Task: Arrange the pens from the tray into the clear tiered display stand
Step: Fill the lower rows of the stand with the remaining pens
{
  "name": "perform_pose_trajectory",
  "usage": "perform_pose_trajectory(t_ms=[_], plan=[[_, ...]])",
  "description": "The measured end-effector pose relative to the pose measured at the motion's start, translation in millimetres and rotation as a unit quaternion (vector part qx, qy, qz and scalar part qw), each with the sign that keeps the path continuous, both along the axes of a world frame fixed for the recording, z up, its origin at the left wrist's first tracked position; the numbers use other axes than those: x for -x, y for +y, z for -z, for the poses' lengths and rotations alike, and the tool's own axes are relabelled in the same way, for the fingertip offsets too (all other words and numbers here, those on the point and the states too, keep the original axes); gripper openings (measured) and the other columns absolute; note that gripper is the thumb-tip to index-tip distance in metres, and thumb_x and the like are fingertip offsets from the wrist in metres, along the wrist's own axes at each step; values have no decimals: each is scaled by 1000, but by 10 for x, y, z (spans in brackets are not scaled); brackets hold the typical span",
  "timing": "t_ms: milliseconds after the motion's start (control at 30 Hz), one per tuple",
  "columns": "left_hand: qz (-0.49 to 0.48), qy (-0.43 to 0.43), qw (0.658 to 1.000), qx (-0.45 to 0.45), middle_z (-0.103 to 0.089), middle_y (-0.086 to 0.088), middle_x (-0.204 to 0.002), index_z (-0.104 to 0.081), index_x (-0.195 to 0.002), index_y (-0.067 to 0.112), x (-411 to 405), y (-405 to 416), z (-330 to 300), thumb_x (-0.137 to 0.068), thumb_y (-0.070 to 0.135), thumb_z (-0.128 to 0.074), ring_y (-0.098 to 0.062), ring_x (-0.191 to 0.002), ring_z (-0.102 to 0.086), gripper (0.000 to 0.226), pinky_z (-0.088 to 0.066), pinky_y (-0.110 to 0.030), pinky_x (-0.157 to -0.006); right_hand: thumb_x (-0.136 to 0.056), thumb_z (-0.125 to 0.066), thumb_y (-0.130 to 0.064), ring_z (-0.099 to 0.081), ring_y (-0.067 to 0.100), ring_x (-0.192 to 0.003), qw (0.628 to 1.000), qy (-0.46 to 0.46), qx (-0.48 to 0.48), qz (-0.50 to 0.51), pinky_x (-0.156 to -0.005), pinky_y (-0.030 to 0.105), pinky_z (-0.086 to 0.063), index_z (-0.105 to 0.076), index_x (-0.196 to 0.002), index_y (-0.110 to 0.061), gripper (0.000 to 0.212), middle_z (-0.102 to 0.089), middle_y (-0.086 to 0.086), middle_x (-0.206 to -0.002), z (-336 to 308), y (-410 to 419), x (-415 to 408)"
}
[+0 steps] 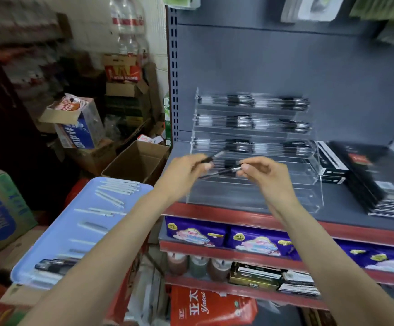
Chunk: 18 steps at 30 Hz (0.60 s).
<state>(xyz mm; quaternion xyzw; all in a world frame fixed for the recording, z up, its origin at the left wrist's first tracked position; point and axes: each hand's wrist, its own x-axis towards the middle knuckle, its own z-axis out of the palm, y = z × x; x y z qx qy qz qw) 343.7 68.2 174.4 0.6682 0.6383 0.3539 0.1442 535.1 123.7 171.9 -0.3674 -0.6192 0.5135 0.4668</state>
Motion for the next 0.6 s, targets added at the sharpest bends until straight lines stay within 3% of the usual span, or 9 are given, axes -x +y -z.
perform_pose_trajectory(t_ms=[100, 233, 333, 467, 600], plan=[[-107, -15, 992, -71, -67, -5, -89, -64, -111, 15, 71, 70, -17, -97, 24, -46, -14, -70, -56, 24, -42, -20, -63, -86, -60, 1, -66, 0, -62, 997, 15, 3, 73, -69, 11, -52, -65, -81, -15, 18, -69, -1, -69, 20, 193, -219], [-121, -26, 990, -74, -61, 4, -77, -64, -113, 17, 60, 100, -41, -97, 22, -46, 2, -63, -49, 25, -36, -4, -61, -87, -60, 1, -66, 1, -64, 995, 3, 10, 95, -70, 12, -53, -66, -84, -12, 14, -67, 2, -75, 74, 364, -290], [-123, -36, 989, -72, -57, 11, -71, -65, -108, 16, 18, 125, -39, -97, 23, -47, 5, -62, -49, 22, -36, -2, -60, -87, -61, -1, -68, 9, -70, 995, -25, 6, 94, -75, 16, -54, -67, -89, -7, 9, -67, 3, -77, 123, 439, -235], [-121, -33, 990, -67, -60, 5, -75, -64, -98, 12, -23, 133, -67, -97, 22, -47, -2, -54, -44, 20, -34, -5, -53, -85, -63, -1, -68, 15, -75, 990, -103, -46, 82, -80, 23, -54, -69, -87, -7, 8, -67, -1, -75, 148, 510, -157], [-108, -2, 992, -59, -42, 9, -60, -63, -102, 5, -52, 145, -68, -97, 23, -46, -5, -54, -38, 25, -30, -12, -50, -83, -68, -7, -57, -1, -69, 951, -253, -169, 62, -69, 2, -40, -72, -84, -13, 7, -64, -6, -79, 151, 536, -89]])
